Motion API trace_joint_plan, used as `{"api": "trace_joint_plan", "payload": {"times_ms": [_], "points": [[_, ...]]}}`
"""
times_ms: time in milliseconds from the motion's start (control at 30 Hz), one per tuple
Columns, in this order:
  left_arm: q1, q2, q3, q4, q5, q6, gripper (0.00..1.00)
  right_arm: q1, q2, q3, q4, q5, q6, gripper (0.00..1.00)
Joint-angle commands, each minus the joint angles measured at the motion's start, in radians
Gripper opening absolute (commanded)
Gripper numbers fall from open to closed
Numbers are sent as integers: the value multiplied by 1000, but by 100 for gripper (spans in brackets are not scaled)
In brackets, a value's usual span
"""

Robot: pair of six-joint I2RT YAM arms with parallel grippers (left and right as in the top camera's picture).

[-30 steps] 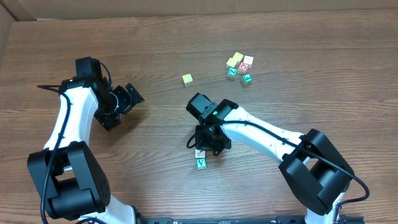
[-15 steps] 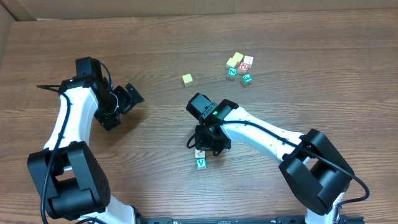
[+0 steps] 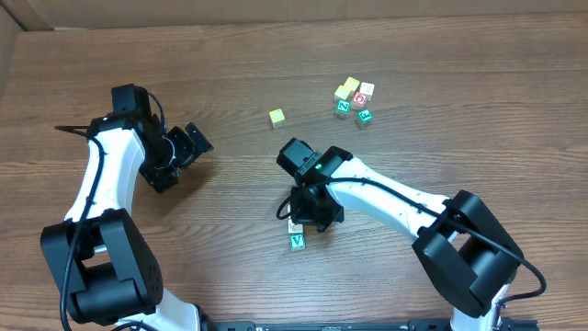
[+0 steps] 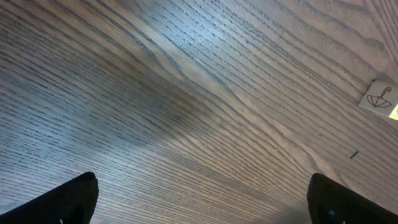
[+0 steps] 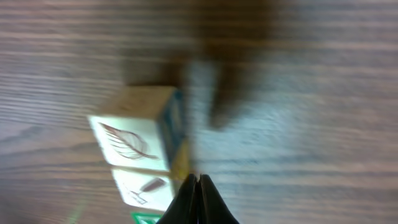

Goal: Flip 3 blocks

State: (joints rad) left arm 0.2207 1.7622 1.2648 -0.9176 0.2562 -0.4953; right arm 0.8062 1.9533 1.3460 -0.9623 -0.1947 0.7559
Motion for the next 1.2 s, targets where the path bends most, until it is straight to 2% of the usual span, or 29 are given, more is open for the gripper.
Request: {"api": "trace_joint_plan", "payload": {"times_ms": [0, 267, 700, 867, 967, 1167], "points": [[2, 4, 13, -1, -9, 1, 100, -17, -45, -3, -29, 12, 3, 4], [2, 4, 13, -1, -9, 1, 100, -13, -48, -3, -75, -30, 47, 4], [2, 4, 13, -1, -9, 1, 100, 41, -47, -6, -113, -31, 265, 4], [2, 4, 13, -1, -9, 1, 100, 92, -47, -27, -110, 45, 423, 4], [2, 4, 13, -1, -9, 1, 100, 99, -47, -59, -93, 55, 507, 4], [2, 4, 13, -1, -9, 1, 100, 99, -47, -101, 9, 57, 525, 4]]}}
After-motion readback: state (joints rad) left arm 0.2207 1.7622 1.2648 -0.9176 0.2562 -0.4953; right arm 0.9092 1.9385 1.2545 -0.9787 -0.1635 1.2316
